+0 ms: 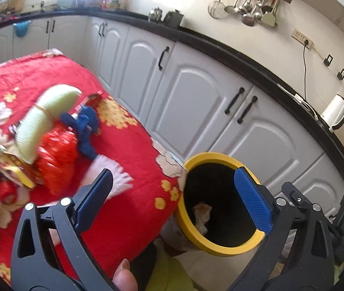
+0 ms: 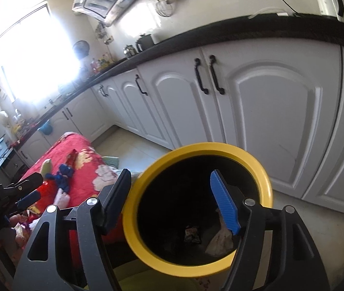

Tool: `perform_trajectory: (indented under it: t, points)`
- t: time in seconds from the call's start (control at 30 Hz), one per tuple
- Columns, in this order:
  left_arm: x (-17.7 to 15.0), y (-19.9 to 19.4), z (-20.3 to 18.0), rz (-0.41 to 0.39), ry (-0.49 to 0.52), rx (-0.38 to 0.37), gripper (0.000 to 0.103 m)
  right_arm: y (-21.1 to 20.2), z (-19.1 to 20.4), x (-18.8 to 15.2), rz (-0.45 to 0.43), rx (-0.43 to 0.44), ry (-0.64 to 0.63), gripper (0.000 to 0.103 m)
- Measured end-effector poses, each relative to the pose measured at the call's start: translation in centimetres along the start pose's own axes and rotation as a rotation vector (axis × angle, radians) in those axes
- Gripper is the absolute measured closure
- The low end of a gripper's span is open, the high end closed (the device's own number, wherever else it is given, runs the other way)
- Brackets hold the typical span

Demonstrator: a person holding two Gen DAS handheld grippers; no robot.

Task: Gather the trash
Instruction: 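Open the right tool to drop the white bag while the left tool drops the wrapper into the bin, then move both tools back toward the trash on the table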

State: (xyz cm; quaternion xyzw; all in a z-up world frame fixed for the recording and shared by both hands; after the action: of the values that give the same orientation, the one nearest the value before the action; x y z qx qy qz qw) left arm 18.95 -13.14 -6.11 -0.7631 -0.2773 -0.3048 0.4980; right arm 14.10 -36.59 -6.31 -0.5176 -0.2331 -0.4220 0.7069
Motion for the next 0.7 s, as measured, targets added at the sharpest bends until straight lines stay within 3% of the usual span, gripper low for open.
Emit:
perform_trajectory:
  t: [0.7]
  points:
    - [1.6,-6.4,4.0,-0.139,-0.005,0.066,0.011,-1.7,9.3,0.2,-0.009,0.144,-0.148,0.031]
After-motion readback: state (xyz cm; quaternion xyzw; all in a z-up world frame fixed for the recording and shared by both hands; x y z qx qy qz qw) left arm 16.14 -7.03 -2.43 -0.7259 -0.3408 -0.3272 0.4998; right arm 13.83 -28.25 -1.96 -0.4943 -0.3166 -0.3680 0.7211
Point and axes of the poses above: each gripper's, at about its wrist camera, not at the fingertips, and y roughly the way its jaws point, z to its left, x to its top, the point moved 5 cm from there along y, roughly the way its jaws point, and after that the axes turned 1 degree about y, right-handed, at the moved point
